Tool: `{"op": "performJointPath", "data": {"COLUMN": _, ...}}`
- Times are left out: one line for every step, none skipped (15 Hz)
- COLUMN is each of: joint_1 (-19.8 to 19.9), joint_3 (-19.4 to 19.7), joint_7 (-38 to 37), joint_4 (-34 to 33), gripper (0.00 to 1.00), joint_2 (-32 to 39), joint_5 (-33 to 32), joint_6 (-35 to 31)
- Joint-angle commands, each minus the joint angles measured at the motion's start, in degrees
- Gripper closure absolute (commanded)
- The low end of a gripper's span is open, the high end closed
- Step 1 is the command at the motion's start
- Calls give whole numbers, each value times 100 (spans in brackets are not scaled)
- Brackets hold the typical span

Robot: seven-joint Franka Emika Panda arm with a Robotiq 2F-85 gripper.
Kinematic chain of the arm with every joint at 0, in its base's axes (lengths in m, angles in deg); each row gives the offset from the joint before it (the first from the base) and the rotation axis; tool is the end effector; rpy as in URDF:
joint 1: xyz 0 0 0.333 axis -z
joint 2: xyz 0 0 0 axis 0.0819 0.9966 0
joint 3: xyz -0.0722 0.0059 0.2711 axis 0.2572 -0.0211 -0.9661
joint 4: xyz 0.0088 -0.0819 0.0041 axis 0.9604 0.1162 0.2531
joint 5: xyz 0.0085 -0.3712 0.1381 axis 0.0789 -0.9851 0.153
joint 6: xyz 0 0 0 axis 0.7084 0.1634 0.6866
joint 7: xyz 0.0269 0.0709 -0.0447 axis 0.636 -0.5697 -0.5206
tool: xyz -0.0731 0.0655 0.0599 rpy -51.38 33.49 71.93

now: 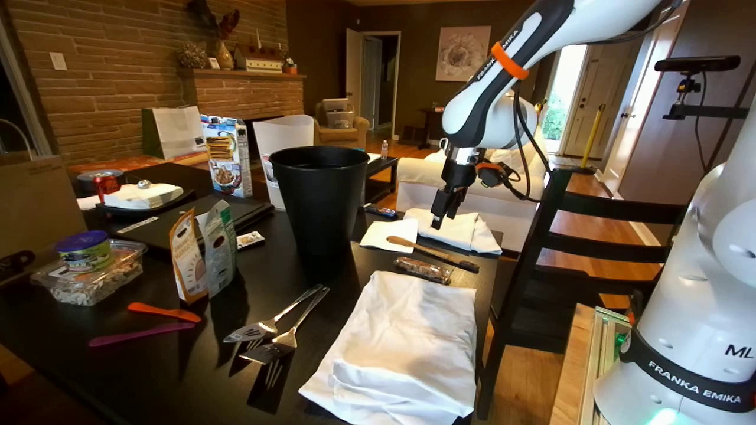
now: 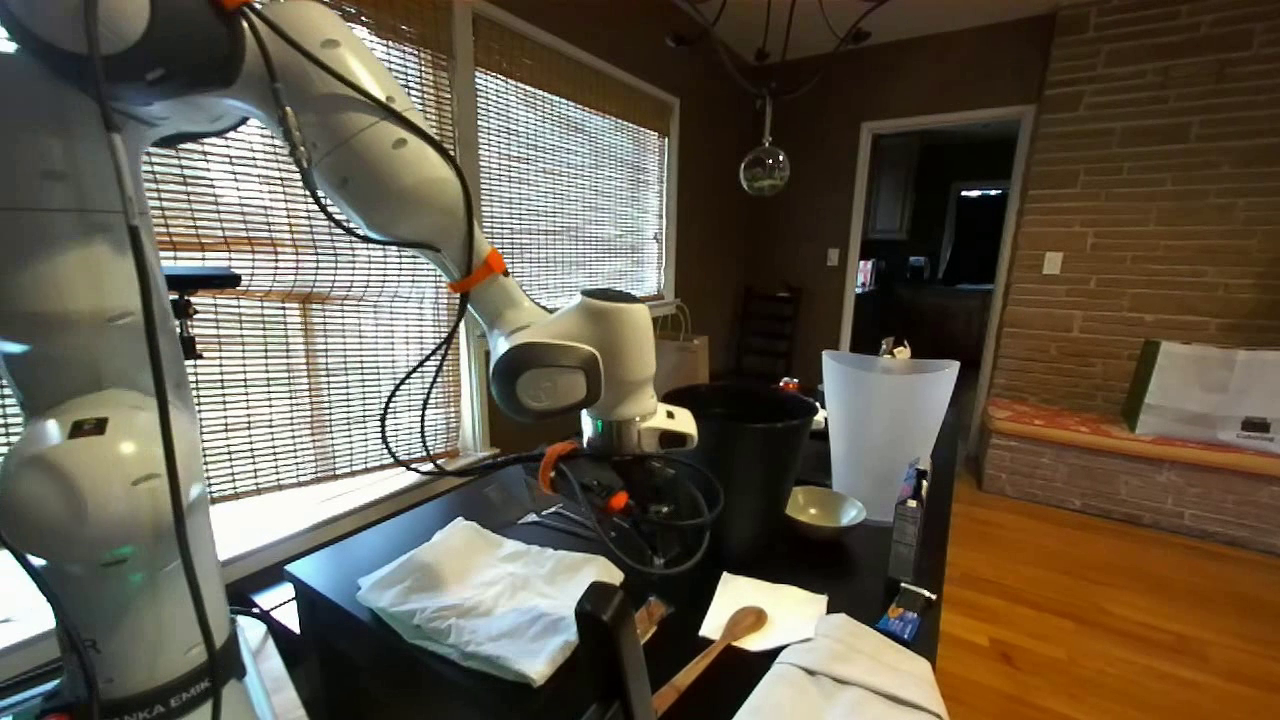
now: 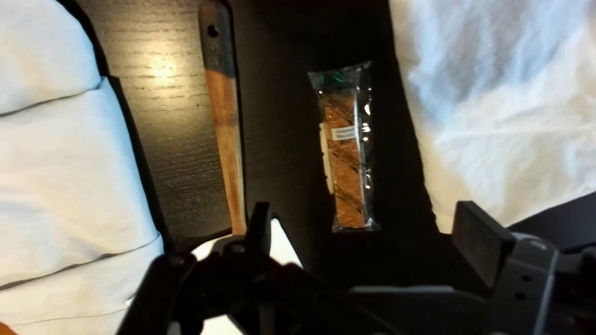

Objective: Put the wooden spoon over the black bucket

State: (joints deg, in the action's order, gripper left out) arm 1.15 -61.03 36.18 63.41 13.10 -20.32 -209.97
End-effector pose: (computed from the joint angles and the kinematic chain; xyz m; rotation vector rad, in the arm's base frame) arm 0.4218 -0.1873 0.2390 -3.1076 -0.0319 -0.2222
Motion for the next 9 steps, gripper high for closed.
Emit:
{"op": "performJointPath", "data": {"joint_1": 344, "joint_3": -131, "joint_7": 298, "joint_4": -518, "gripper": 0, "joint_2": 718, "joint_5": 7, "joint_6": -110}}
{"op": "performJointPath", "data": {"joint_1": 434, "joint_3": -174, "joint_7": 383, "joint_4": -626, "gripper": 0, "joint_2": 865, "joint_5": -17, "joint_6": -92}}
{"op": "performJointPath", "data": {"joint_1": 523, "joint_3": -230, "joint_7": 491, "joint_4": -743, "gripper": 0, "joint_2": 1024, "joint_5": -14, "joint_6": -42}}
{"op": "performJointPath", "data": {"joint_1": 604, "joint_3": -278, "joint_7": 533, "joint_4": -841, "gripper": 0, "joint_2": 1193, "joint_5": -100, "joint_6": -117}}
{"op": "performJointPath", "data": {"joint_1": 671, "joint_3": -315, "joint_7": 490, "joint_4": -961, "gripper": 0, "joint_2": 1366, "joint_5": -221, "joint_6": -149}}
{"op": "performJointPath", "data": {"joint_1": 732, "joint_3": -353, "joint_7": 451, "joint_4": -1033, "gripper": 0, "joint_2": 1498, "joint_5": -314, "joint_6": -217}}
{"op": "performJointPath", "data": {"joint_1": 757, "joint_3": -365, "joint_7": 278, "joint_4": -1127, "gripper": 0, "joint_2": 1651, "joint_5": -476, "joint_6": -311}}
{"op": "performJointPath", "data": {"joint_1": 802, "joint_3": -394, "joint_7": 230, "joint_4": -1193, "gripper": 0, "joint_2": 1781, "joint_5": -563, "joint_6": -382}}
{"op": "performJointPath", "data": {"joint_1": 822, "joint_3": -410, "joint_7": 142, "joint_4": -1273, "gripper": 0, "joint_2": 1927, "joint_5": -680, "joint_6": -530}}
